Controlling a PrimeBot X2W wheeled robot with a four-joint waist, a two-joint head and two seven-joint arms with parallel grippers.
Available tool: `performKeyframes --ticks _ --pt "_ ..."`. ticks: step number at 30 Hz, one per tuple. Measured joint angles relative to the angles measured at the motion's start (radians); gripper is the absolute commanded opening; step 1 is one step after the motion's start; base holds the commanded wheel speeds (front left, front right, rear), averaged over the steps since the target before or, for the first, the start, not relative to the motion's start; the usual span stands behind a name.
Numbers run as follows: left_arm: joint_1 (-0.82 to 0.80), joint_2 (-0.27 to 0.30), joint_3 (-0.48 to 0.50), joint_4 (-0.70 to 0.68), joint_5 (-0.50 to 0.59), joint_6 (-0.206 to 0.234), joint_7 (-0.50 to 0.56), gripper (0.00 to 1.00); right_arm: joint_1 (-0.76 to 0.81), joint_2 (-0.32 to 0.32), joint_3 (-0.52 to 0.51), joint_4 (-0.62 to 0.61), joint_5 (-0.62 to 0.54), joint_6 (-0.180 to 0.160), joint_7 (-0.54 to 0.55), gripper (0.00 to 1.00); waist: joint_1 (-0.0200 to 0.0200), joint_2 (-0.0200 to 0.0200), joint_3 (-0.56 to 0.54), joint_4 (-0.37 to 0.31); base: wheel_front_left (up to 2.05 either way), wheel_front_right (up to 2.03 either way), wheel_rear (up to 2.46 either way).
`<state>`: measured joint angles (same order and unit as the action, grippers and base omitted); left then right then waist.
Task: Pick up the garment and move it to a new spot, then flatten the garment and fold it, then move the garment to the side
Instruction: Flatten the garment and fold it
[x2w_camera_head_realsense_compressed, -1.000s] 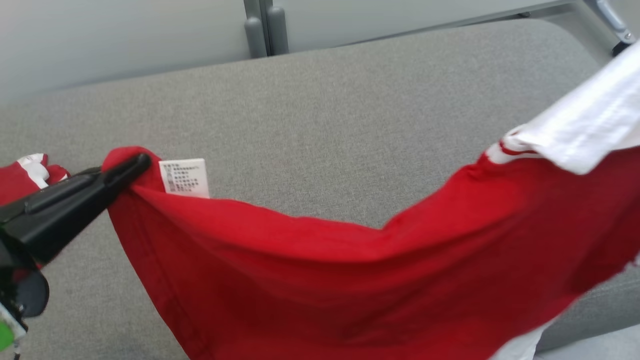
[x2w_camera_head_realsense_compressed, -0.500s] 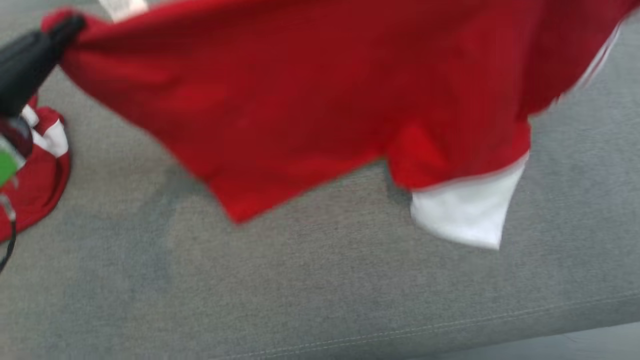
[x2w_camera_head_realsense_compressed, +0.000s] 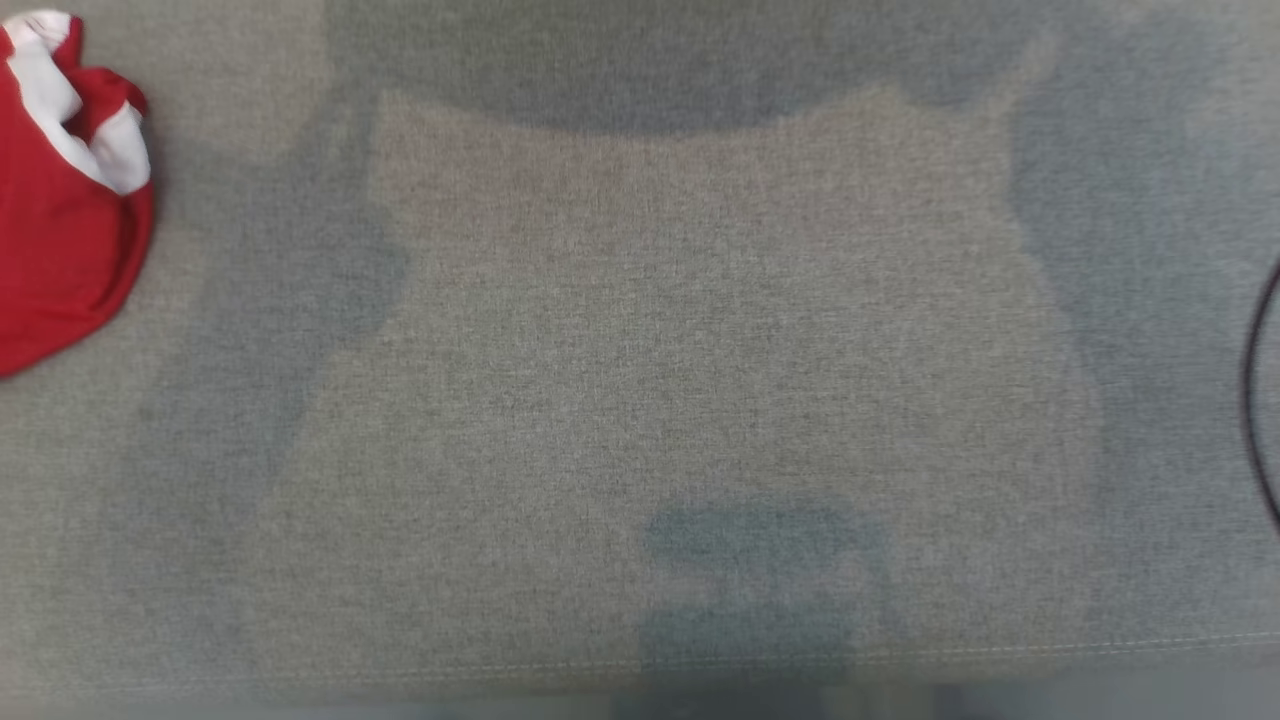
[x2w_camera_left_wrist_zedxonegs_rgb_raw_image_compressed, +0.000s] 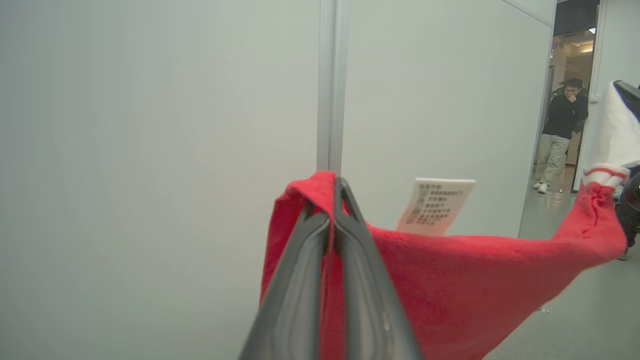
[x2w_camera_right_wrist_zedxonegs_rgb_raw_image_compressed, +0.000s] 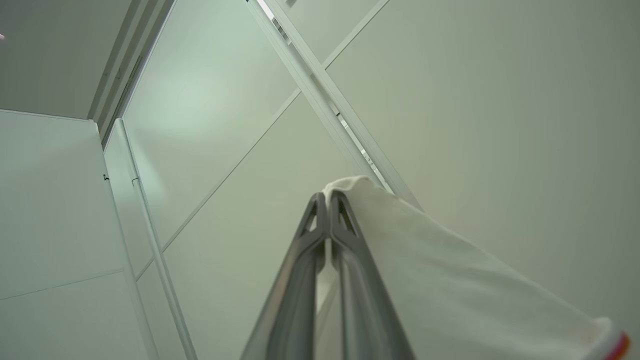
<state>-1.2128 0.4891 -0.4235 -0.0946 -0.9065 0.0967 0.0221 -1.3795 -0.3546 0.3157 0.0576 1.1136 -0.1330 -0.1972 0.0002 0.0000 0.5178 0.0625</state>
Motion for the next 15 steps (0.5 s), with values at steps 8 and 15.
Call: performKeyframes --ticks 8,15 --pt "0.076 -0.055 -0.098 0.07 0.055 -0.12 -0.17 0.0 0.098 0.085 0.057 -0.022 0.026 0.005 -0.012 0.0 0.0001 0.0 0.107 0.001 0.0 0.0 0.0" --pt "0.383 -0.057 -0.133 0.172 0.049 -0.168 -0.286 0.0 0.557 0.084 0.005 -0.06 0.134 0.032 -0.037 0.0 0.0 0.0 0.091 -0.012 0.0 0.0 0.0"
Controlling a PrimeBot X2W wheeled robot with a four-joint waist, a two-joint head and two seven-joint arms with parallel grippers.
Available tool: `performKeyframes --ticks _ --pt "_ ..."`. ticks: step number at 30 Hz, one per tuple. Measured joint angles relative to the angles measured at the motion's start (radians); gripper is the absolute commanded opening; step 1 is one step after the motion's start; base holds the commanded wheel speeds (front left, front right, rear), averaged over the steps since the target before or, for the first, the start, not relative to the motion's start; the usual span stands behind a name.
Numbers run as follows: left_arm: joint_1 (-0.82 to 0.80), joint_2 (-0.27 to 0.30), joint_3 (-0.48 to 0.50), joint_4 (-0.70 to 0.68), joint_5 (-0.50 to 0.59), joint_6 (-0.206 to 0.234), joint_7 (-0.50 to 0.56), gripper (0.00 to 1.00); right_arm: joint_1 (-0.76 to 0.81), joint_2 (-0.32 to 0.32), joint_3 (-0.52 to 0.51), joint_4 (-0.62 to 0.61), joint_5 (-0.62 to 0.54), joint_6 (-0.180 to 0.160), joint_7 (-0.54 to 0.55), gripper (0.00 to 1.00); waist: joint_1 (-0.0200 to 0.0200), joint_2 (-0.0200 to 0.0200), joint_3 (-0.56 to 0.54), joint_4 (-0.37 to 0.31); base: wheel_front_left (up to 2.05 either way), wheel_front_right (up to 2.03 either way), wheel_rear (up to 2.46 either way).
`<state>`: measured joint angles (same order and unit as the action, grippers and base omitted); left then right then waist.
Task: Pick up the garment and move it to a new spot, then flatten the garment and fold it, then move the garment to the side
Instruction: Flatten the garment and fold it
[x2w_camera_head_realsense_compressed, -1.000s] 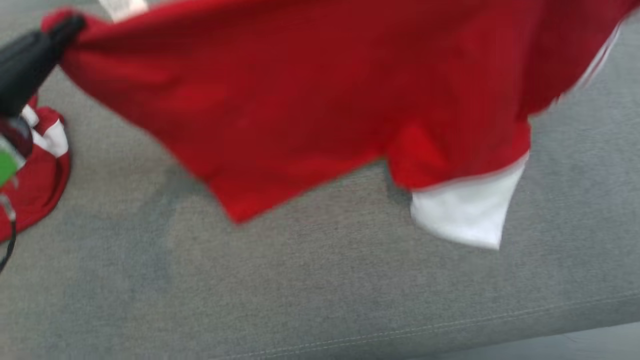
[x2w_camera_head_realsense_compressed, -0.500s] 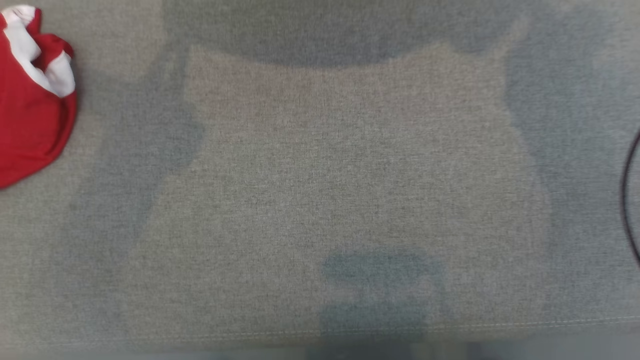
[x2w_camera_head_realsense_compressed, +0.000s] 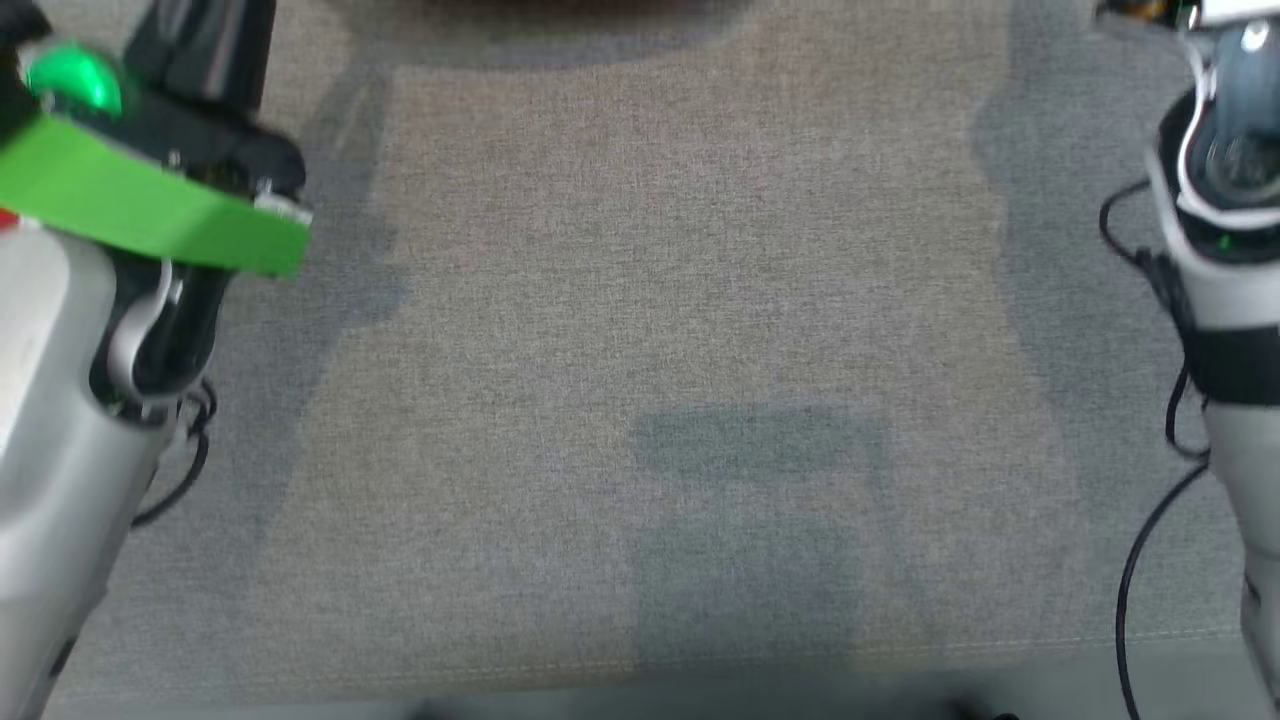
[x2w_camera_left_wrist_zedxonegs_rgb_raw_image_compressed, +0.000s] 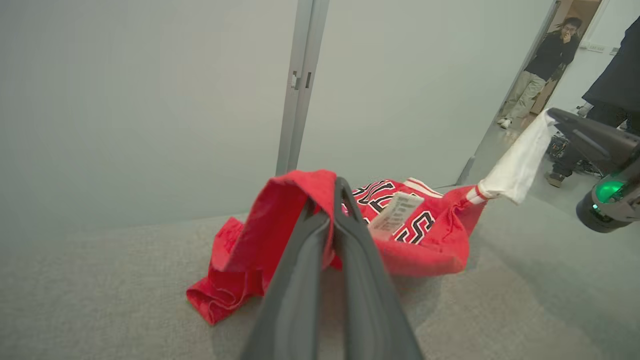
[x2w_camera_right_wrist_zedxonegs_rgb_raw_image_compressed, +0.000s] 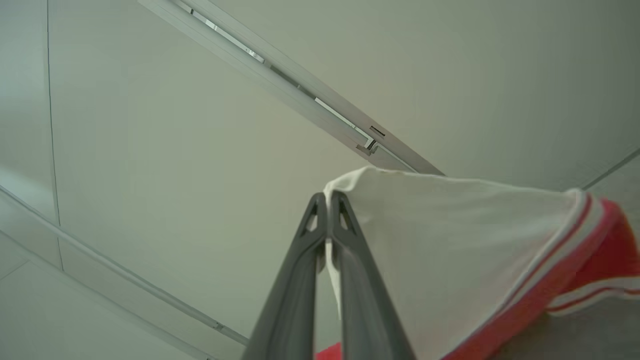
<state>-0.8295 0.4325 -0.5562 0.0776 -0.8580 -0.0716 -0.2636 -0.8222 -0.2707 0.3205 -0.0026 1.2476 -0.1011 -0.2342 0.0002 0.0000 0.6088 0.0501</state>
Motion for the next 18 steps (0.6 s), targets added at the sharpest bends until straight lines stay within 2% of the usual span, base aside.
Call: performKeyframes --ticks 3,9,18 --pt "0.096 0.03 -0.003 0.024 0.0 -0.004 0.007 0.0 0.104 -0.011 -0.012 -0.011 0.002 0.004 -0.004 0.0 -0.0001 0.0 -0.032 -0.008 0.0 0.0 0.0" --pt "0.243 0.038 -0.025 0.037 -0.013 -0.017 0.008 0.0 0.304 -0.068 0.025 -0.024 0.002 0.023 -0.003 0.0 -0.0002 0.0001 -0.109 -0.036 0.0 0.0 0.0" --pt "0.383 0.023 -0.03 0.047 -0.061 -0.025 0.008 0.0 0.595 -0.186 0.095 -0.108 0.082 0.038 0.123 0.0 -0.0002 0.0 -0.219 -0.051 0.0 0.0 0.0"
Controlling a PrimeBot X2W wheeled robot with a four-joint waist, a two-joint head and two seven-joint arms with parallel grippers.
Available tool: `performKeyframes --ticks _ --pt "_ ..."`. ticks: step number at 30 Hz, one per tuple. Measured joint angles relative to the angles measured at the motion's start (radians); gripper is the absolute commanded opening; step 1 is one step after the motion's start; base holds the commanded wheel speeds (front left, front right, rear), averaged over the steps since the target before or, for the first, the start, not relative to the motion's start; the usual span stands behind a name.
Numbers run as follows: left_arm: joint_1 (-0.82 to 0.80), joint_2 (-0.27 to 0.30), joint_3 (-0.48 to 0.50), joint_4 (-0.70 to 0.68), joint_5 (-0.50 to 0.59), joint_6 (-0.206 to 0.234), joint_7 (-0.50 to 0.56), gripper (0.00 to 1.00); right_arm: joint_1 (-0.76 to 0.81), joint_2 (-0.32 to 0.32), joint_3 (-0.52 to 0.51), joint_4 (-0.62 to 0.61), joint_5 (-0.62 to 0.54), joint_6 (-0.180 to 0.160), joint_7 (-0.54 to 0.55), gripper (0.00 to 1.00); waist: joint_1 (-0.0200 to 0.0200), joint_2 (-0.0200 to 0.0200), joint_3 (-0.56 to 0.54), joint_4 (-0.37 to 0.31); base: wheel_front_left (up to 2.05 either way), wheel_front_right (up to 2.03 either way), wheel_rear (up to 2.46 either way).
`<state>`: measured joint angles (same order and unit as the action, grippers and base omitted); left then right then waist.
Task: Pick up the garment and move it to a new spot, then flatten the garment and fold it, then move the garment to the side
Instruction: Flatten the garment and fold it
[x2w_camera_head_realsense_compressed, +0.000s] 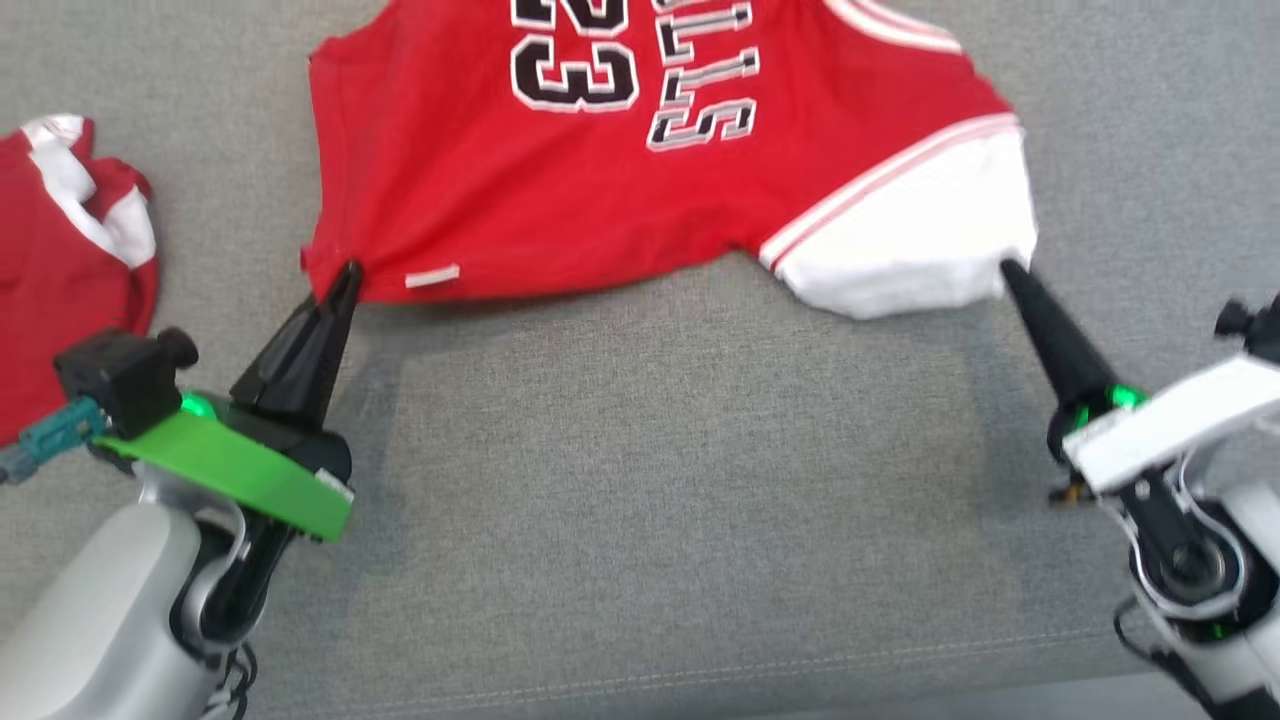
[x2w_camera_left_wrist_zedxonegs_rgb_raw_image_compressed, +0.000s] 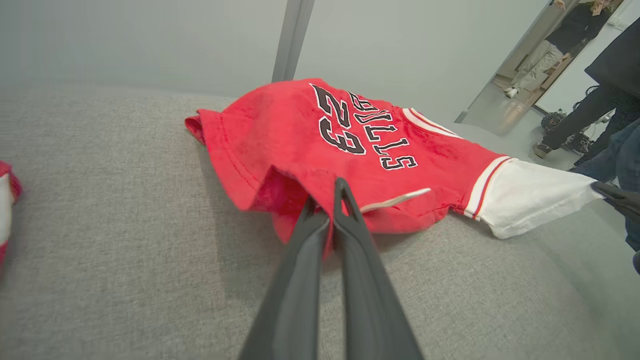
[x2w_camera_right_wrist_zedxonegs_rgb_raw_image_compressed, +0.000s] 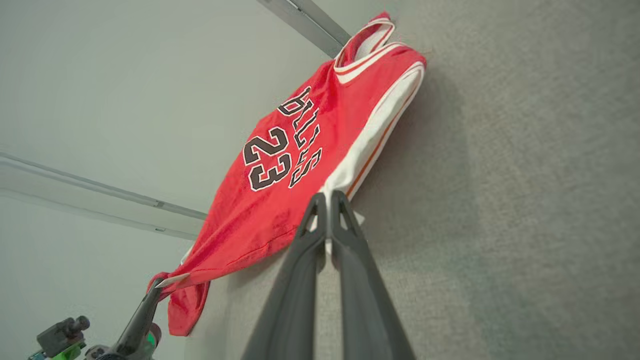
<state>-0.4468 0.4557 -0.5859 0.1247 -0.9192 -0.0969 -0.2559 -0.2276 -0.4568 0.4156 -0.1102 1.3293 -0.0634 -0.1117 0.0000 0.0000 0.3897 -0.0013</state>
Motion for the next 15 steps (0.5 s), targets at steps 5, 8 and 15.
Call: performKeyframes --ticks 5,8,15 --pt "0.107 0.04 0.021 -0.002 -0.012 -0.001 0.0 0.0 0.171 -0.073 0.03 -0.021 0.027 -0.018 0.062 0.0 0.0 0.0 -0.056 -0.005 0.0 0.0 0.0" --pt "0.154 0.063 0.027 -0.011 -0.013 -0.001 0.0 0.0 0.258 -0.11 0.006 -0.022 0.056 -0.02 0.069 0.0 0.0 0.0 -0.077 -0.014 0.0 0.0 0.0" --pt "0.203 0.059 0.023 -0.026 -0.003 -0.009 0.0 0.04 0.41 -0.18 -0.028 0.021 0.089 -0.028 0.071 0.0 0.0 0.0 -0.09 -0.022 0.0 0.0 0.0"
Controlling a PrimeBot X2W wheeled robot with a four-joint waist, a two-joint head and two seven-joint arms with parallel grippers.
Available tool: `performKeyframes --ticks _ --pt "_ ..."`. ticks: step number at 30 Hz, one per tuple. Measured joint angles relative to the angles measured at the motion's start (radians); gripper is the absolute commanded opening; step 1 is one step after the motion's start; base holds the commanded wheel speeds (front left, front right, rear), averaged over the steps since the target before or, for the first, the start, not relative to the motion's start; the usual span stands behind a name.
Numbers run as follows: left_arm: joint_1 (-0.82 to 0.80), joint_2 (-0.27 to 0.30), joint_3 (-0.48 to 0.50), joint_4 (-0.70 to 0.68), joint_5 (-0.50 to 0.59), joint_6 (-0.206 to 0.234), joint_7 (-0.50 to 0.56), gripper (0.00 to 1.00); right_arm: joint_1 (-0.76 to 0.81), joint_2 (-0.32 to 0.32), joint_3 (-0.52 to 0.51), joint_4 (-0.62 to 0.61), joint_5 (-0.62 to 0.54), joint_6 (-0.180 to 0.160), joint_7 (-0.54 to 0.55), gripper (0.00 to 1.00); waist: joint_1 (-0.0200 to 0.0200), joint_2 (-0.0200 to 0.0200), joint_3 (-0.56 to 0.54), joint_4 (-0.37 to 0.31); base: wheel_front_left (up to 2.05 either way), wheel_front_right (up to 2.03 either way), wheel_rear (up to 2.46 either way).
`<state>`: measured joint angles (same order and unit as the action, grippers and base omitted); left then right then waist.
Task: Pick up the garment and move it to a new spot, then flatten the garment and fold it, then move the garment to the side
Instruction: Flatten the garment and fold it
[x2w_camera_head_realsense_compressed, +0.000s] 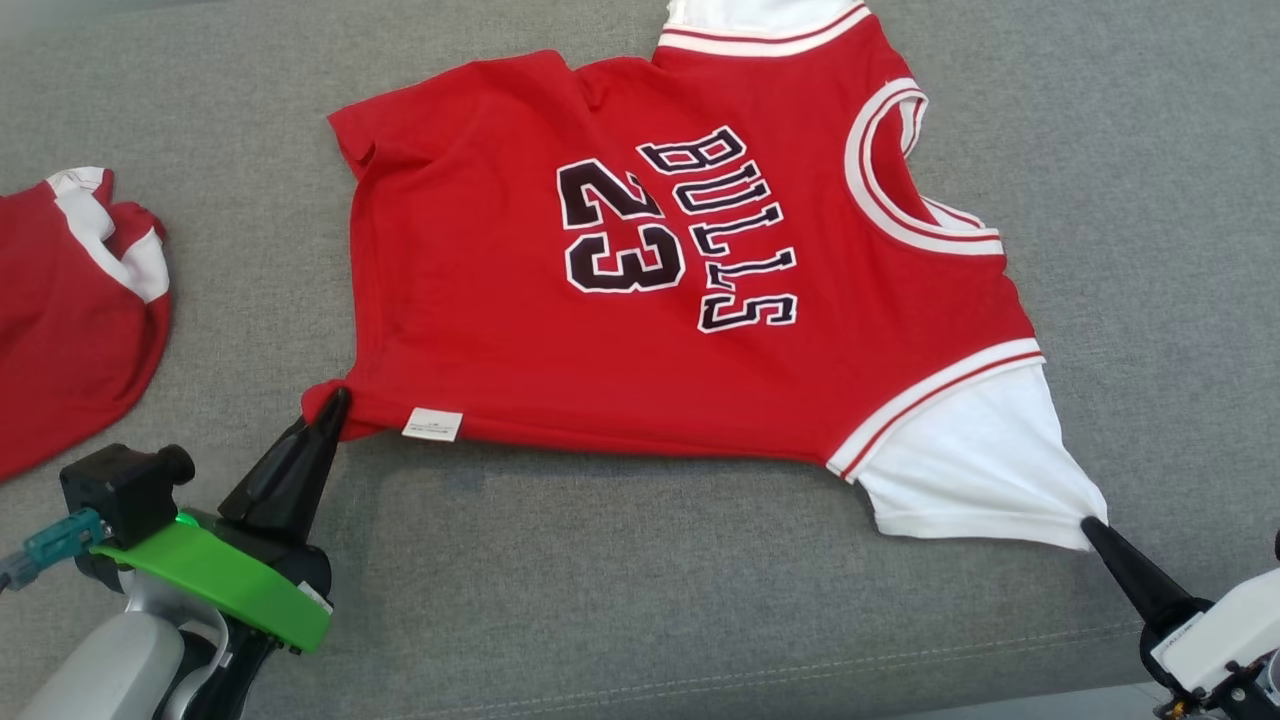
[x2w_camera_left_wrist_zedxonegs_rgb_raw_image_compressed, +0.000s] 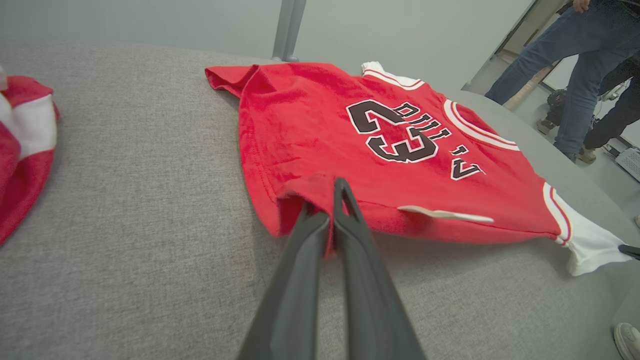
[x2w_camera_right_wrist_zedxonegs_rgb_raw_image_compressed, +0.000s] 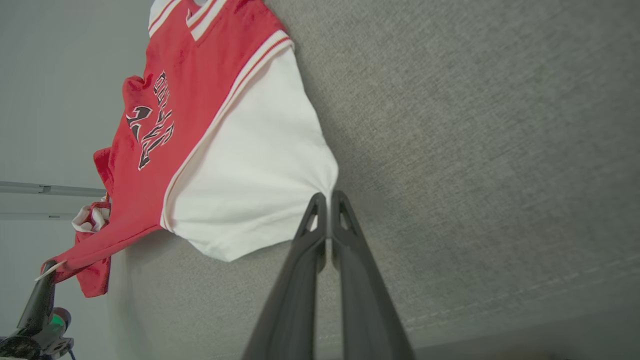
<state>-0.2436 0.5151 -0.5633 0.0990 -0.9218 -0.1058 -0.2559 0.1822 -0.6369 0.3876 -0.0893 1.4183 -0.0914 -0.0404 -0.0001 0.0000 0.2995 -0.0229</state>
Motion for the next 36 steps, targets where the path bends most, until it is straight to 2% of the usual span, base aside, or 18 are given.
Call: performKeyframes --ticks 5,22,36 --pt "0.035 -0.006 0.007 -0.003 0.017 -0.001 0.0 0.0 0.038 -0.03 0.004 0.029 -0.002 0.0 0.009 0.0 0.0 0.0 -0.001 0.005 0.0 0.0 0.0" --pt "0.227 -0.045 0.066 -0.017 0.071 0.01 0.0 0.0 0.114 -0.021 0.007 0.057 -0.001 0.014 -0.015 0.0 0.0 0.0 -0.01 0.027 0.0 0.0 0.0" --pt "0.297 -0.085 0.11 -0.01 0.093 0.017 0.0 0.0 0.13 -0.02 0.046 0.067 -0.02 0.015 -0.012 0.0 0.0 0.0 0.004 0.05 0.0 0.0 0.0"
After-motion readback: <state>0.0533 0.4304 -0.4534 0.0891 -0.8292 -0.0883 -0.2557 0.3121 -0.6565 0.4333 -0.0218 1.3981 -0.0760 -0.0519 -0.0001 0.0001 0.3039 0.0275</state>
